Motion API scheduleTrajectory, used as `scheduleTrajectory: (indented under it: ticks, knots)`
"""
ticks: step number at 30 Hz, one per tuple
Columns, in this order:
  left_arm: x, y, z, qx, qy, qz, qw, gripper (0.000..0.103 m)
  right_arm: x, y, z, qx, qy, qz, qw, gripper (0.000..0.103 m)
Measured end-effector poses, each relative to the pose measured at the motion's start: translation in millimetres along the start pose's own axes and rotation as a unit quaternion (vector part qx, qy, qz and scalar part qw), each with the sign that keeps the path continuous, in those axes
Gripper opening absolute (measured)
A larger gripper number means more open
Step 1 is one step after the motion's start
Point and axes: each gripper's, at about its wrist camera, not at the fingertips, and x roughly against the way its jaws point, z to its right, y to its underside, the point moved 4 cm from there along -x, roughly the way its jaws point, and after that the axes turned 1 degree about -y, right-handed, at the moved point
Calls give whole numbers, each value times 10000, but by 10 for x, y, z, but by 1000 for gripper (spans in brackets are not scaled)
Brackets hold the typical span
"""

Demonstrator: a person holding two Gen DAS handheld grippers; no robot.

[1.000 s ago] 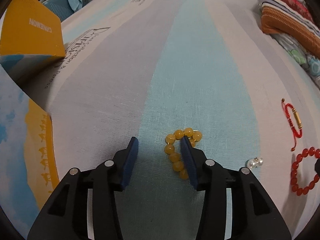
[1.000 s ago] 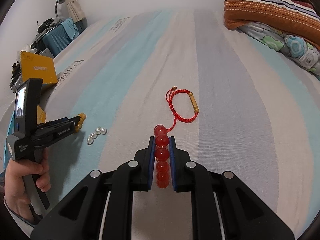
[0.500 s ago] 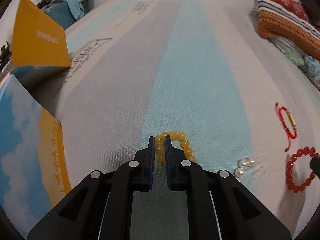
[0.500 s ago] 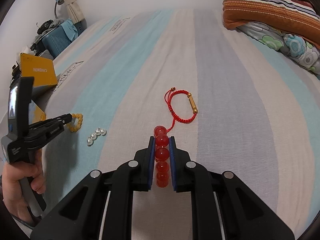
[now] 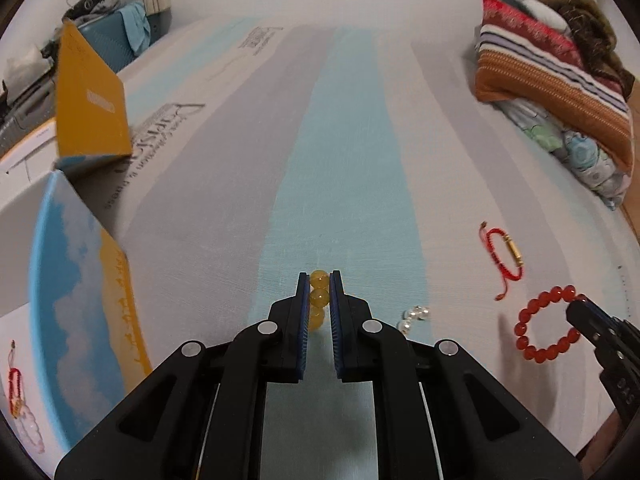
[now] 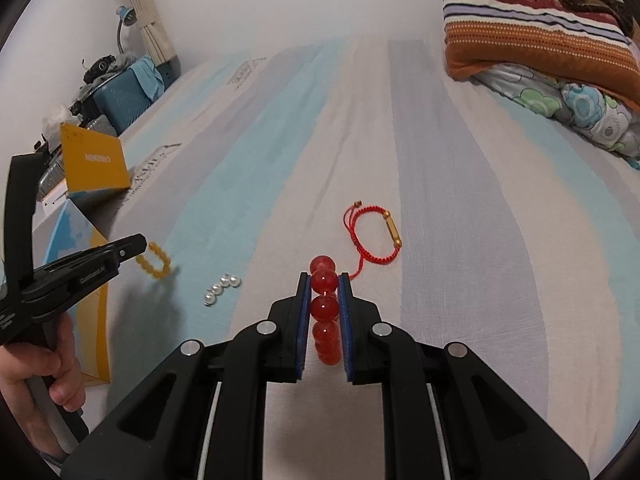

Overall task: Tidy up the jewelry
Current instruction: 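Carry both bracelets into the white box and open both grippers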

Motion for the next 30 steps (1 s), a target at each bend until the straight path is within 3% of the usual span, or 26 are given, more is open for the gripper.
scheduleTrajectory:
  ticks: [10,30]
  knots:
    - [557,-9,-118,-3,46,347,9994,9,267,-87,-173,2,-21,206,9998,13]
    - [1521,80,-779,214,-496,898,9945,9,726,-250,-1075,416,-225,598,9971,13]
